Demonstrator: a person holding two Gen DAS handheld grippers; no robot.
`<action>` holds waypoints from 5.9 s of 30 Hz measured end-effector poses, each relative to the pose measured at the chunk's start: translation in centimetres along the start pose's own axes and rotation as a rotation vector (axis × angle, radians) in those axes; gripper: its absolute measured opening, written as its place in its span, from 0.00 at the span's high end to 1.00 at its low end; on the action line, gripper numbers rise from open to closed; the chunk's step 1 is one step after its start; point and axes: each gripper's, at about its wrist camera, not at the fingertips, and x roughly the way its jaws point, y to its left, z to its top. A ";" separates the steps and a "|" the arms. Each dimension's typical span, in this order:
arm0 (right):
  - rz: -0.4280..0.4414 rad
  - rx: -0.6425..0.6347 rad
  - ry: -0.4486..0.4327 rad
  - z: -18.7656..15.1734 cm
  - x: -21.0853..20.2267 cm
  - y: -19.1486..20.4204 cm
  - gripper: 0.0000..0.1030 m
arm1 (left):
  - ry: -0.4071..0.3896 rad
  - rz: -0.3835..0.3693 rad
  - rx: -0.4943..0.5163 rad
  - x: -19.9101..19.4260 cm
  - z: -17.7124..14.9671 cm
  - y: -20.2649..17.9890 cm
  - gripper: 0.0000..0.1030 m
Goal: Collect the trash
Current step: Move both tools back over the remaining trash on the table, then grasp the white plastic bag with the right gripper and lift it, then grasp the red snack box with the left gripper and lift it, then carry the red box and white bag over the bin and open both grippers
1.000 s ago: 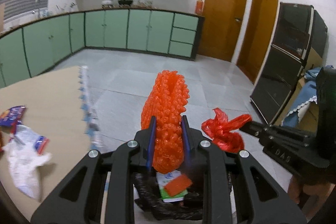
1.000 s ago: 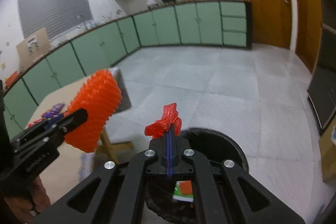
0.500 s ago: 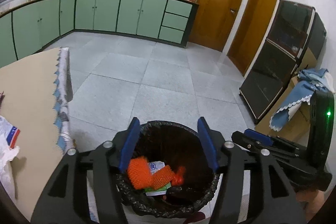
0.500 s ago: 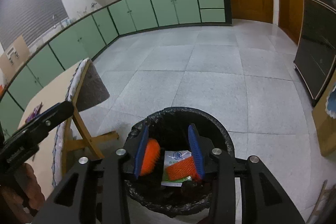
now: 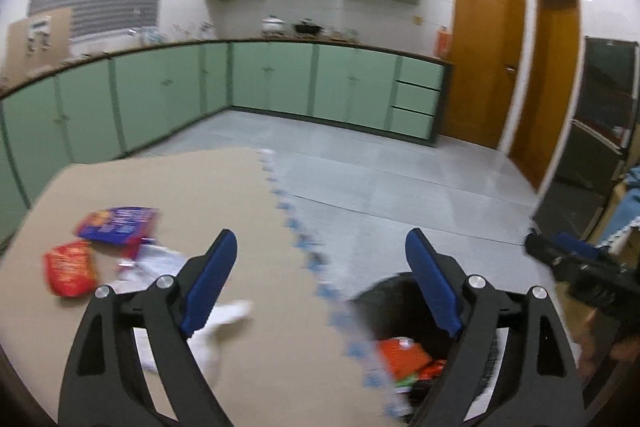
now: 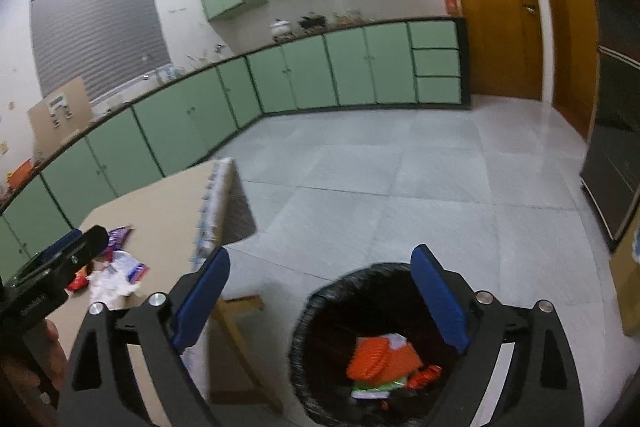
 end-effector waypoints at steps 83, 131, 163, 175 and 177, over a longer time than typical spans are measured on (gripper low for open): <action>0.358 -0.179 0.169 -3.3 9.7 21.0 0.95 | 0.140 0.393 -0.234 0.1 -2.8 21.0 0.13; 0.358 -0.198 0.163 -3.0 8.1 19.1 0.95 | 0.181 0.301 -0.277 -1.7 -3.6 19.0 0.93; 0.185 -0.107 0.032 0.1 0.9 8.4 0.95 | 0.057 -0.021 -0.101 -1.8 0.9 4.7 0.96; 0.017 -0.015 0.020 -0.7 -0.8 0.0 0.95 | 0.084 -0.179 -0.001 1.7 0.4 -4.6 0.96; -0.009 -0.002 0.026 -1.0 -0.9 -1.4 0.95 | 0.095 -0.202 0.021 2.6 0.1 -6.2 0.96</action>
